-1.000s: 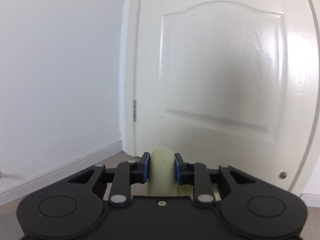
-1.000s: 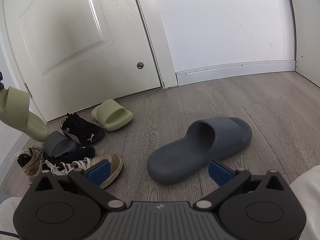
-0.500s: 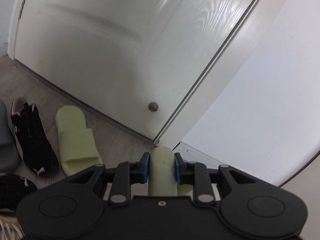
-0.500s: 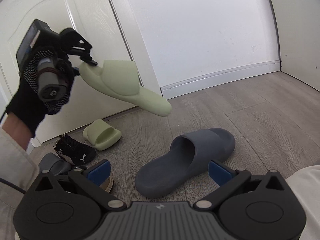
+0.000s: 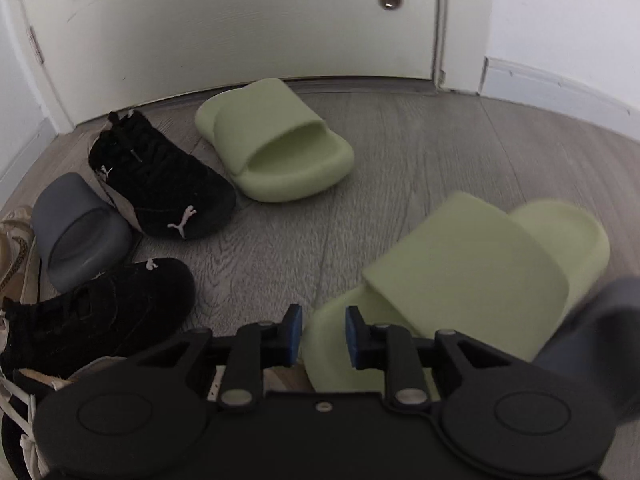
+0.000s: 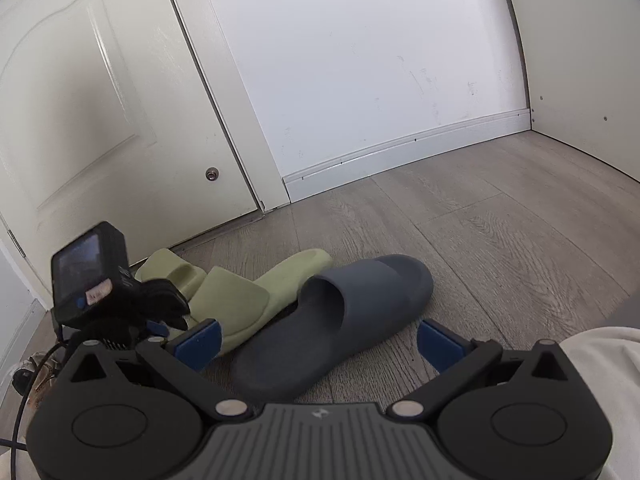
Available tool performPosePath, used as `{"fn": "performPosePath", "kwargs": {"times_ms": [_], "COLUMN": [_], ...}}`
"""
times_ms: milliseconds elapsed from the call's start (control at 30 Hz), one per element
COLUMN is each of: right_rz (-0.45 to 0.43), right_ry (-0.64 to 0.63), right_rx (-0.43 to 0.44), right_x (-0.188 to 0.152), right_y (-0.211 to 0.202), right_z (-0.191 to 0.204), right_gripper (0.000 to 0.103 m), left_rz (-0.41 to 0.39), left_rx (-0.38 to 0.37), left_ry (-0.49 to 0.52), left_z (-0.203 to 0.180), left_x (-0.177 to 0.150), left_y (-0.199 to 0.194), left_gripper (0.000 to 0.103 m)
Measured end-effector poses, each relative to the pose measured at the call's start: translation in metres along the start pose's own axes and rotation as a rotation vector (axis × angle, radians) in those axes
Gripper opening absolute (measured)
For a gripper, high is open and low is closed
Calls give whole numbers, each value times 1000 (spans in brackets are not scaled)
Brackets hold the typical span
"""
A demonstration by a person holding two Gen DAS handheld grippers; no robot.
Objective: Organize scattered shoes
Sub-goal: 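Lower the green slide beside the grey slide and open the left tool, then grasp the grey slide by its strap with the right tool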
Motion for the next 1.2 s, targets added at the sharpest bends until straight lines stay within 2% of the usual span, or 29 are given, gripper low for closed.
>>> {"fn": "performPosePath", "kwargs": {"times_ms": [33,100,200,233,300,400,467,533,700,767,833,900,933,967,1000,1033,1067,1200], "right_rz": [4,4,3,4,7,14,19,28,46,39,23,9,9,12,16,21,23,11], "right_ry": [-5,-13,-27,-30,-36,-36,-31,-22,-16,-19,-35,-52,-57,-60,-63,-65,-69,-94], "right_rx": [7,19,34,38,44,49,50,52,54,64,69,69,68,67,65,64,62,43], "right_x": [-1,-1,-2,-3,-6,-9,-10,-12,-16,-16,-14,-14,-15,-15,-16,-17,-17,-16], "right_y": [0,-1,-3,-3,-3,-3,-1,1,2,-2,-5,-7,-7,-7,-6,-6,-5,-3], "right_z": [2,5,11,12,14,15,14,13,14,17,21,23,24,24,23,23,23,20], "right_gripper": [103,103,103,103,103,103,103,103,103,103,103,103,103,103,103,103,103,103], "left_rz": [-25,-51,-99,-104,-72,-31,-15,23,-6,24,92,199,226,253,280,305,315,321], "left_rx": [2,-45,-37,-39,-80,-98,-141,-105,-89,-62,-36,-53,-25,4,32,53,21,13], "left_ry": [46,55,66,61,-2,-93,-124,-138,-53,-48,-88,-216,-254,-291,-329,-371,-436,-465], "left_z": [-5,-3,5,13,38,73,91,93,75,70,72,83,89,95,100,107,117,127], "left_x": [-6,-16,-26,-32,-47,-70,-90,-100,-101,-99,-95,-92,-94,-96,-99,-101,-103,-100], "left_y": [-9,-28,-39,-45,-55,-65,-76,-77,-82,-71,-55,-37,-31,-24,-17,-11,-10,-4], "left_gripper": [28,33,47,48,48,49,54,54,54,54,52,51,43,26,21,21,21,20]}}
Point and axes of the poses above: each gripper's, at about its wrist camera, not at the fingertips, and y roughly the way its jaws point, z to its left, x to its top, the point moved 1 cm from there along y, roughly the way its jaws point, and after that the axes turned 1 degree about y, right-handed, at the moved point
